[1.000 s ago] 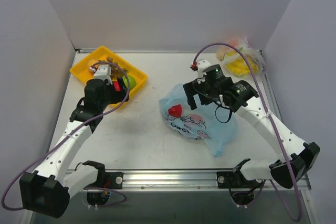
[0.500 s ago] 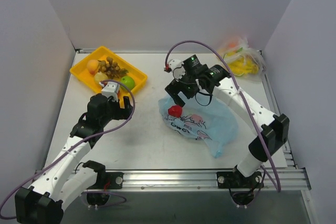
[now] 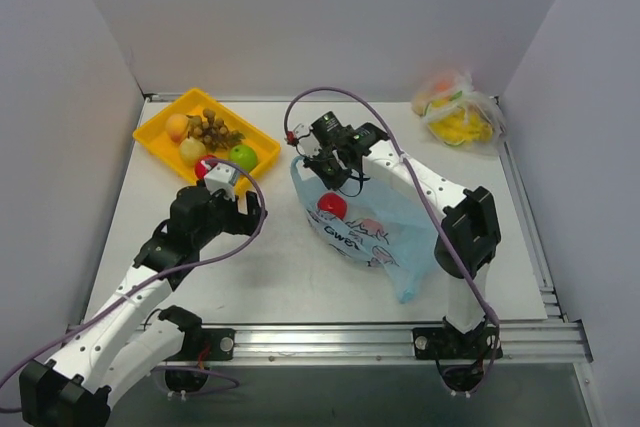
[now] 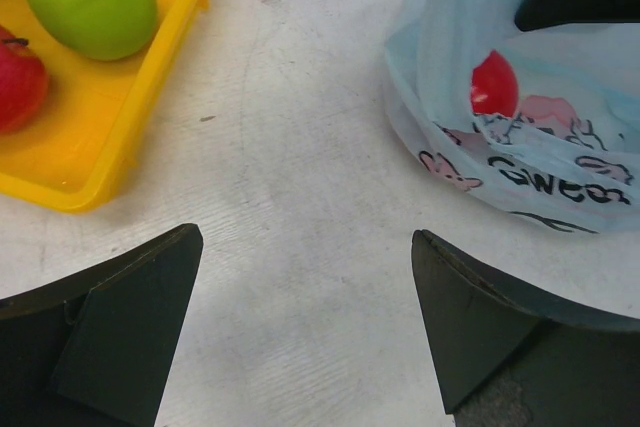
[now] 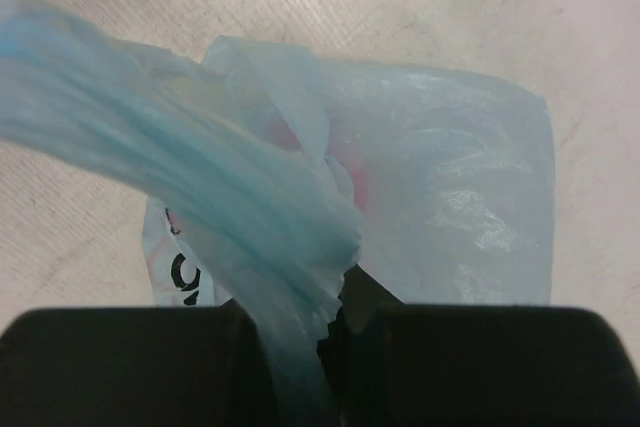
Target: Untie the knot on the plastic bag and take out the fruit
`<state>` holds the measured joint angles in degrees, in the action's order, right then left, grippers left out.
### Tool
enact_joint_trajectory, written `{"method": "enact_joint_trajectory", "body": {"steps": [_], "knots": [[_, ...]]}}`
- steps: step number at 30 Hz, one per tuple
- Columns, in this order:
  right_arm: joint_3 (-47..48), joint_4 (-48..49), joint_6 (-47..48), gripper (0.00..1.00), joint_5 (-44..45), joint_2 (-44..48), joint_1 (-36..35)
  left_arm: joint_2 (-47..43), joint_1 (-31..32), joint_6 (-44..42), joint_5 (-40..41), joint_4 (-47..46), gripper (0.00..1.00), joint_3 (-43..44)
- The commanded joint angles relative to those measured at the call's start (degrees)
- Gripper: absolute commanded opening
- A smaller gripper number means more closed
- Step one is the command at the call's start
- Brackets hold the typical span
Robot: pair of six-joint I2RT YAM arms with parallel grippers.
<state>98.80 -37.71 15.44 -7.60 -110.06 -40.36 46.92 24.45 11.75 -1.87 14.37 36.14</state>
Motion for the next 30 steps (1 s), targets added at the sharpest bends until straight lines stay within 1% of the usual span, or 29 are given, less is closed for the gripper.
{"method": "enact_joint_trajectory", "body": {"steps": [1, 5, 6, 7, 8, 9, 10, 15, 17, 18, 19, 20, 21, 22, 24, 25, 28, 30], "knots": [[2.45, 1.68, -5.32, 0.00, 6.87, 5.99, -2.35, -3.22, 2.61, -0.15, -2.18, -3.47, 0.97, 1.12], [0.78, 1.68, -12.62, 0.00, 15.39, 10.56, -4.11, -5.87, 7.53, 2.05, -0.86, -3.56, 0.97, 2.97], [0.34, 1.59, -15.41, 0.00, 16.64, 11.96, -4.46, -6.31, 10.50, 2.57, -0.33, -3.65, 0.97, 3.23], [-0.71, 1.59, -17.18, 0.00, 18.13, 13.19, -4.99, -6.40, 12.01, 3.54, 1.15, -3.91, 0.97, 3.58], [-1.24, 1.50, -18.85, 0.00, 18.14, 13.21, -5.17, -6.40, 13.94, 3.98, 1.43, -4.00, 0.97, 3.76], [-1.85, 1.42, -21.39, 0.00, 18.06, 14.16, -5.26, -6.14, 15.70, 4.25, 3.34, -4.17, 0.97, 3.94], [-2.30, 1.42, -22.64, 0.00, 17.79, 14.61, -5.34, -5.44, 19.72, 4.60, 4.67, -4.44, 0.97, 3.76], [-5.19, 1.42, -24.49, 0.00, 16.65, 14.88, -5.70, -0.69, 30.73, 5.39, 15.03, -7.16, 0.97, 3.85], [-5.64, 1.41, -24.85, 0.12, 16.39, 14.53, -5.61, 2.47, 33.63, 6.35, 16.19, -9.70, 0.97, 4.20], [-5.81, 1.33, -24.85, 0.21, 16.30, 14.18, -5.69, 3.52, 34.26, 6.71, 16.63, -10.93, 0.97, 4.20], [-6.16, 1.41, -24.85, 0.39, 16.91, 14.08, -5.70, 5.62, 34.61, 7.23, 17.07, -13.38, 0.97, 4.29], [-6.25, 1.42, -24.67, 0.46, 17.43, 14.08, -5.70, 6.60, 35.05, 7.85, 17.07, -13.75, 0.97, 4.29], [-6.52, 1.42, -24.58, 0.52, 18.14, 14.43, -5.61, 7.74, 35.40, 8.03, 17.07, -16.19, 0.97, 4.55], [-7.13, 1.33, -24.58, 0.64, 19.45, 14.78, -5.61, 9.93, 35.67, 8.29, 17.16, -17.96, 0.97, 4.73], [-8.10, 1.24, -24.41, 0.75, 20.77, 16.18, -5.43, 12.31, 36.54, 8.73, 16.81, -19.20, 0.97, 5.78], [-9.49, 0.98, -24.41, 0.82, 21.39, 16.80, -5.26, 14.58, 36.90, 8.64, 16.72, -20.42, 0.97, 6.22], [-12.40, 0.19, -24.84, 0.90, 22.97, 19.88, -4.73, 18.72, 38.65, 8.38, 16.20, -22.97, 0.97, 7.62], [-15.30, -0.51, -25.98, 0.91, 23.68, 22.68, -4.47, 20.58, 39.27, 8.29, 15.67, -24.12, 0.97, 7.98]]}}
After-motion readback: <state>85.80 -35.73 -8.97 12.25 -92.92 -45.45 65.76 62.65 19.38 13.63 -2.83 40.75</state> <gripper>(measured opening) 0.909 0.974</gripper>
